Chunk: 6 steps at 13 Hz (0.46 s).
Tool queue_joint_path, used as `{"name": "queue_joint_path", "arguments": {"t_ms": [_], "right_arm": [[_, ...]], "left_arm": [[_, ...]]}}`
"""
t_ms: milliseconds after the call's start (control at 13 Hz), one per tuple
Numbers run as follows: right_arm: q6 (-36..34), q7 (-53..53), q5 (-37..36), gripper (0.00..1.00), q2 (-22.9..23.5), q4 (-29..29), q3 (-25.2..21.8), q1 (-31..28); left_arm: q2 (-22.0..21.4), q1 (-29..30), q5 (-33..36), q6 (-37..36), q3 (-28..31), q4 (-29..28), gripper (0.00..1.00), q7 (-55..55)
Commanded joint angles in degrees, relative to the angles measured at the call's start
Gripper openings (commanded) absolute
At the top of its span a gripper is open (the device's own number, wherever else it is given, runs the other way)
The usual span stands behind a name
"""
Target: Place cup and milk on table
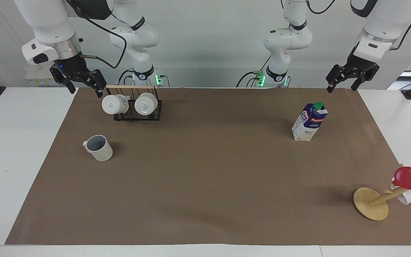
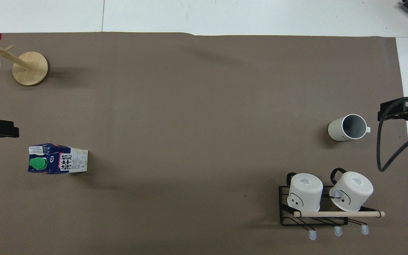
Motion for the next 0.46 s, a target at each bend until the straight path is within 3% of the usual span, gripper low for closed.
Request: {"name": "queue_joint_path", "arguments": {"t_ms": [0, 385], "right_arm": [[-0.6, 0.3, 0.9, 1.00, -0.8, -0.4, -0.3, 0.0], [-0.5, 0.2, 0.9, 1.00, -0.7, -0.3, -0.2, 0.0]], "left_arm": [[0.1, -0.2, -0.1, -1.3, 0.2, 1.0, 1.00, -0.4], [0.1, -0.2, -0.1, -1.3, 0.2, 1.0, 1.00, -0.4]]}}
